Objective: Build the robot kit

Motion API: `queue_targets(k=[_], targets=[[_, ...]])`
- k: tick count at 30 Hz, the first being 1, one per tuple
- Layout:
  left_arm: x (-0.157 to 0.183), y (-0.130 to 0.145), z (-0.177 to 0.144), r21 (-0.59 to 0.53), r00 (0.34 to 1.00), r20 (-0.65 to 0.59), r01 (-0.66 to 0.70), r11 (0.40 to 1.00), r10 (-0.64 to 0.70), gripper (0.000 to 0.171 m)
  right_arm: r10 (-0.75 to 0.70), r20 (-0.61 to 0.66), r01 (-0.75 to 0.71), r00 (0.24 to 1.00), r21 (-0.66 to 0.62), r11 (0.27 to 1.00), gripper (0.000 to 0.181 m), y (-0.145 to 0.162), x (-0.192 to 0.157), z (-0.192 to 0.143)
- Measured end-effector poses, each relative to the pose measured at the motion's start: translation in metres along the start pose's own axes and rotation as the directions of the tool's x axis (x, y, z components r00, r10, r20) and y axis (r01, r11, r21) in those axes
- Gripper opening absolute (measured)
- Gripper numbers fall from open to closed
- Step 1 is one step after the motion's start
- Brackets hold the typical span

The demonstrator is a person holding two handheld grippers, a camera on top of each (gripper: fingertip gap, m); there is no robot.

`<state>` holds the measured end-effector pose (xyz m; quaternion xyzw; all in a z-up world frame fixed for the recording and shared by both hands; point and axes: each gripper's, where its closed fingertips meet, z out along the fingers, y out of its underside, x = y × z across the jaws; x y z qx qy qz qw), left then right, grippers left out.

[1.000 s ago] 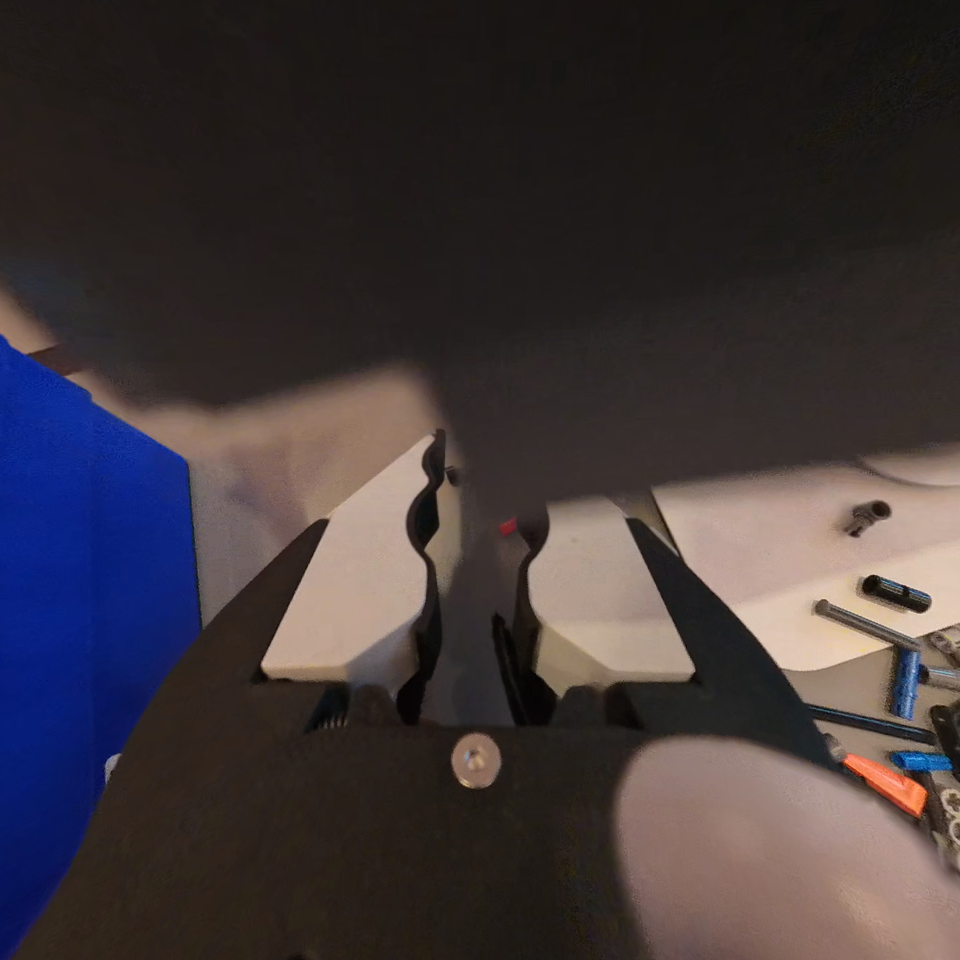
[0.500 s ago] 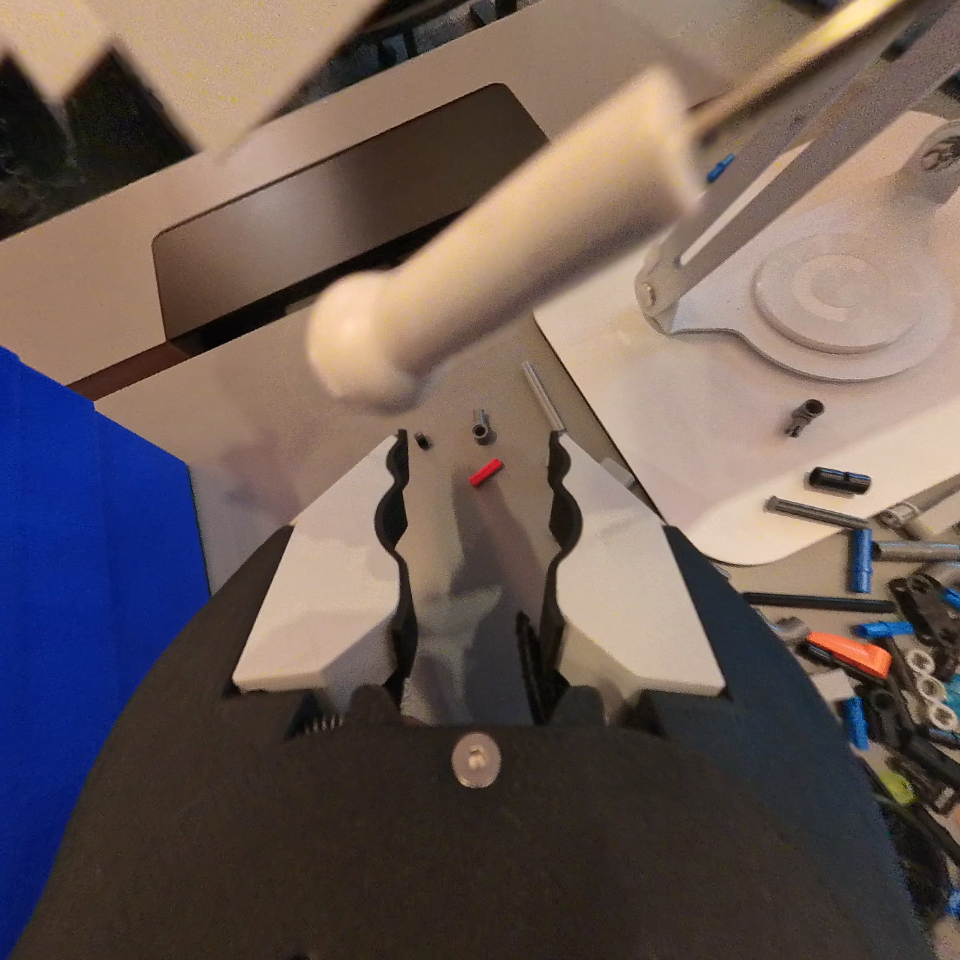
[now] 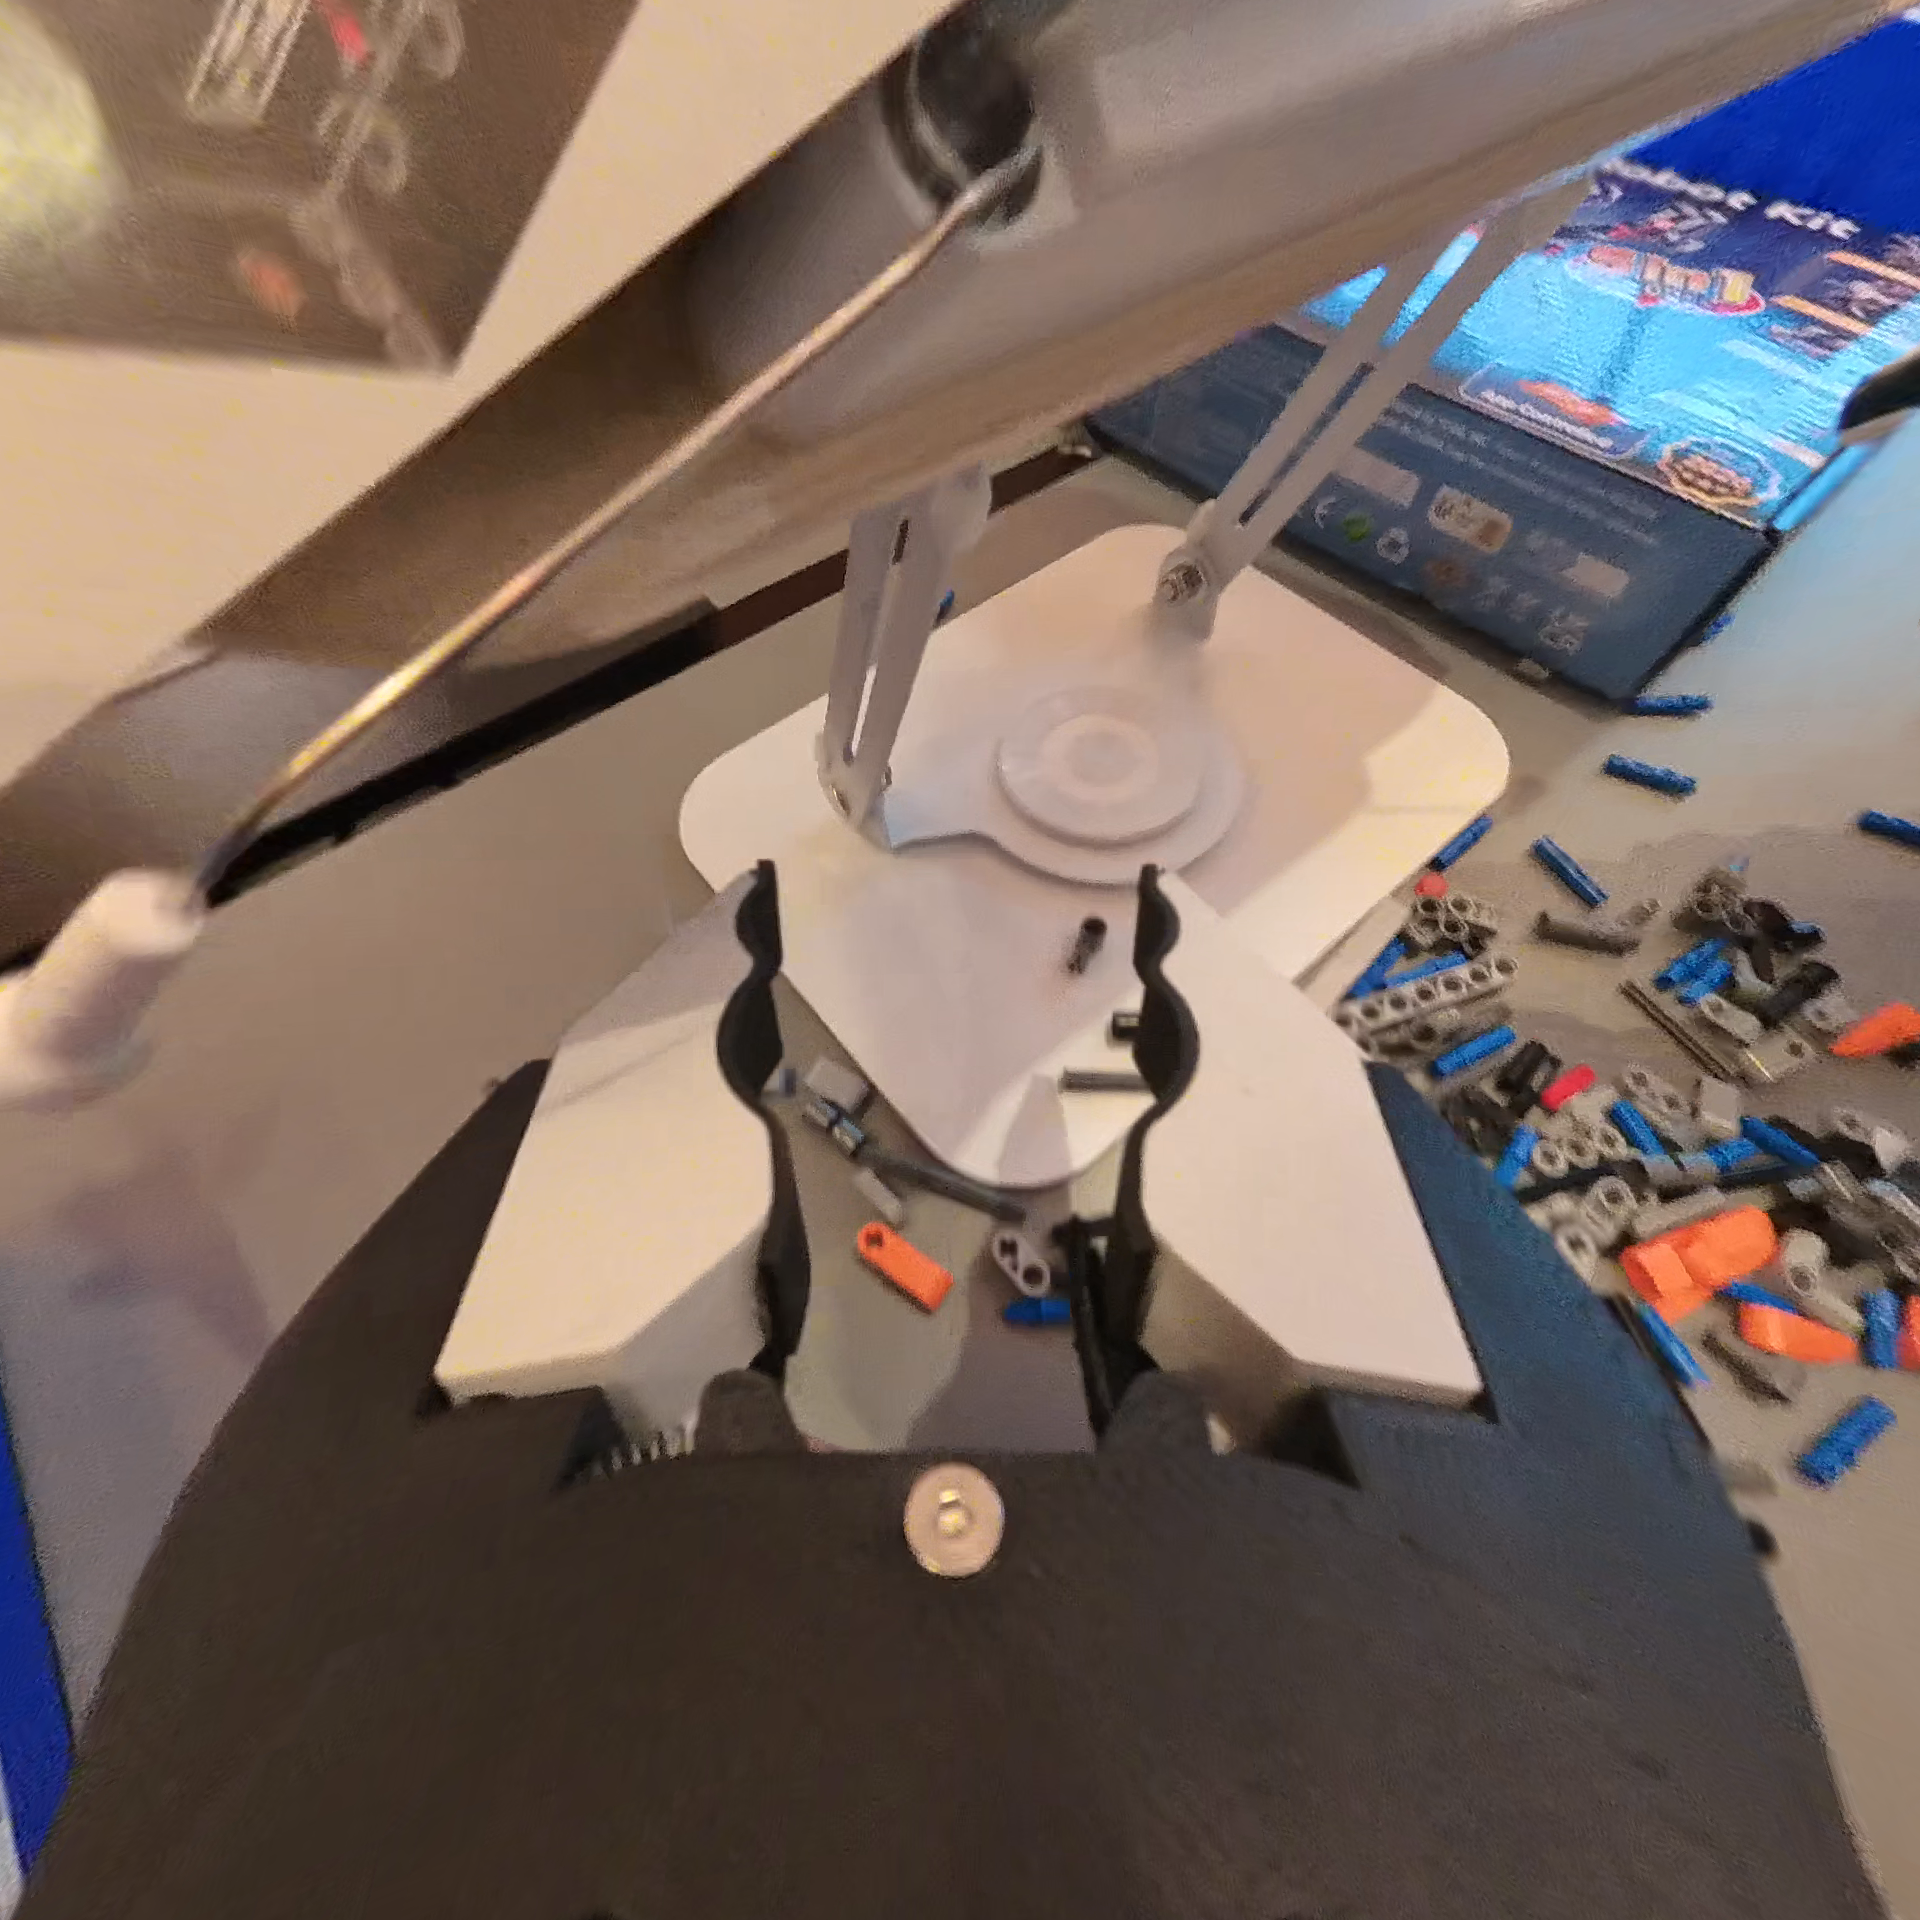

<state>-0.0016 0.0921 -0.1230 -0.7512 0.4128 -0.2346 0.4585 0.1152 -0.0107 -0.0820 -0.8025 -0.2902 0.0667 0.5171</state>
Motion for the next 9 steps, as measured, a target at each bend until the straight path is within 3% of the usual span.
queue_targets(k=[3, 5, 7, 9], targets=[[0.001, -0.009, 0.015, 0.012, 1.000, -0.004, -0.010, 1.000, 0.011, 0.074, -0.032, -0.102, 0.044, 0.994, 0.109, 0.993, 0.036, -0.019, 0.016, -0.016], [0.001, -0.015, 0.025, 0.014, 1.000, -0.016, -0.001, 1.000, 0.001, 0.077, -0.013, -0.112, 0.023, 0.994, 0.088, 0.996, 0.033, -0.019, 0.024, -0.019], [-0.004, -0.027, 0.031, 0.050, 1.000, 0.003, -0.015, 0.999, 0.014, 0.074, -0.010, -0.034, 0.012, 0.999, 0.060, 0.998, 0.022, -0.015, 0.016, -0.016], [-0.003, -0.035, 0.037, 0.072, 0.999, -0.029, -0.012, 0.997, 0.014, 0.071, 0.028, 0.035, -0.030, 0.999, 0.052, 0.998, 0.023, -0.018, -0.004, -0.007]])
